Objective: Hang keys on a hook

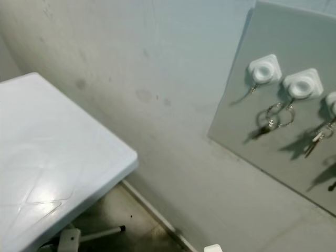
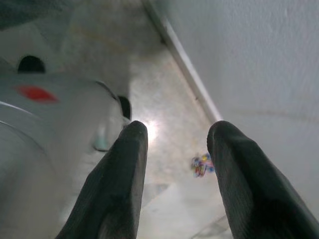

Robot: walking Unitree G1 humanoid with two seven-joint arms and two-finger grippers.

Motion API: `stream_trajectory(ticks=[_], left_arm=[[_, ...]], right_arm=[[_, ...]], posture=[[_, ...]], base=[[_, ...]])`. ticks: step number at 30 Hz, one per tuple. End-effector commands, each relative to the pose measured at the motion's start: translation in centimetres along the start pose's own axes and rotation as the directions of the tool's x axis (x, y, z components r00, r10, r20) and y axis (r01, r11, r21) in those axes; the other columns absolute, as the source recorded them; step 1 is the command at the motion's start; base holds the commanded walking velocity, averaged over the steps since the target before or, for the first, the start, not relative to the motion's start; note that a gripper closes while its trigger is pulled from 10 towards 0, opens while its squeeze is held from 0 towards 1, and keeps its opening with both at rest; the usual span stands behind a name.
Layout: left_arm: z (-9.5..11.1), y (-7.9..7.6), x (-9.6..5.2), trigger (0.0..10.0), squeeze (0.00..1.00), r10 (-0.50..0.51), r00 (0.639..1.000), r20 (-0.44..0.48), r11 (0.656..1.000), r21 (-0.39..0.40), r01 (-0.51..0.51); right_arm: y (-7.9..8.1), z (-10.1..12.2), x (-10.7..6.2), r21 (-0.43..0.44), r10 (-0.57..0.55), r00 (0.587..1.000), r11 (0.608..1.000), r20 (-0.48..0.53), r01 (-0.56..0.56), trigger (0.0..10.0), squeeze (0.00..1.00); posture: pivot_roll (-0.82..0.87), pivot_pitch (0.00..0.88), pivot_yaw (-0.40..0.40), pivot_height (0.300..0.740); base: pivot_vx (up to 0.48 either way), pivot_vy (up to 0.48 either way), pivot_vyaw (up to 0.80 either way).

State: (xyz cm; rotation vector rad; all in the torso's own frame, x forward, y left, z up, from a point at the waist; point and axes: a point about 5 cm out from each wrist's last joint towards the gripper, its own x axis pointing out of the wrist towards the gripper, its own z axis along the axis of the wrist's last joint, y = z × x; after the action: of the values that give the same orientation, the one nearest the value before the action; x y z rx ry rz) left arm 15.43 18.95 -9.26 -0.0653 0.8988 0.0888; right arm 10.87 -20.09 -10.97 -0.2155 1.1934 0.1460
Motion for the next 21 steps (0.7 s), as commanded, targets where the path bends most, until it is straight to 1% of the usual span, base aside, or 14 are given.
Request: stream_trajectory(ticks=[1, 4, 7, 9, 21], left_arm=[[-0.63, 0.15, -0.19, 10.0, 0.0, -0.001, 1.0, -0.02, 1.0, -0.002, 0.001], [-0.63, 0.15, -0.19, 10.0, 0.0, -0.001, 1.0, -0.02, 1.0, -0.002, 0.001], [-0.63, 0.34, -0.21, 10.0, 0.0, 0.0, 1.0, -0.023, 1.0, 0.024, 0.001], [-0.62, 0.37, -0.21, 10.0, 0.0, 0.0, 1.0, -0.022, 1.0, 0.027, 0.001], [-0.52, 0.5, -0.19, 10.0, 0.0, 0.007, 1.0, -0.021, 1.0, 0.021, -0.007]], right_arm=[[0.09, 0.46, 0.08, 0.002, 0.001, 1.0, 1.0, 0.01, -0.001, 10.0, 0.0], [0.09, 0.45, 0.08, 0.002, 0.001, 1.0, 1.0, 0.01, -0.001, 10.0, 0.0], [0.2, -0.14, 0.01, 0.008, 0.001, 1.0, 1.0, -0.006, -0.001, 10.0, 0.0], [0.25, -0.16, 0.01, 0.01, 0.002, 1.0, 1.0, -0.007, -0.001, 10.0, 0.0], [0.47, 0.37, 0.12, 0.019, 0.004, 1.0, 1.0, 0.003, -0.004, 10.0, 0.0]], posture=[[-0.07, 0.0, -0.038, 0.732], [-0.07, 0.0, -0.038, 0.732], [-0.07, 0.0, -0.031, 0.732], [-0.07, 0.0, -0.03, 0.732], [-0.07, 0.0, -0.029, 0.732]], base=[[0.0, 0.428, 0.8], [0.0, 0.428, 0.8], [0.0, 0.0, 0.8], [0.0, 0.0, 0.8], [0.0, 0.0, 0.8]])
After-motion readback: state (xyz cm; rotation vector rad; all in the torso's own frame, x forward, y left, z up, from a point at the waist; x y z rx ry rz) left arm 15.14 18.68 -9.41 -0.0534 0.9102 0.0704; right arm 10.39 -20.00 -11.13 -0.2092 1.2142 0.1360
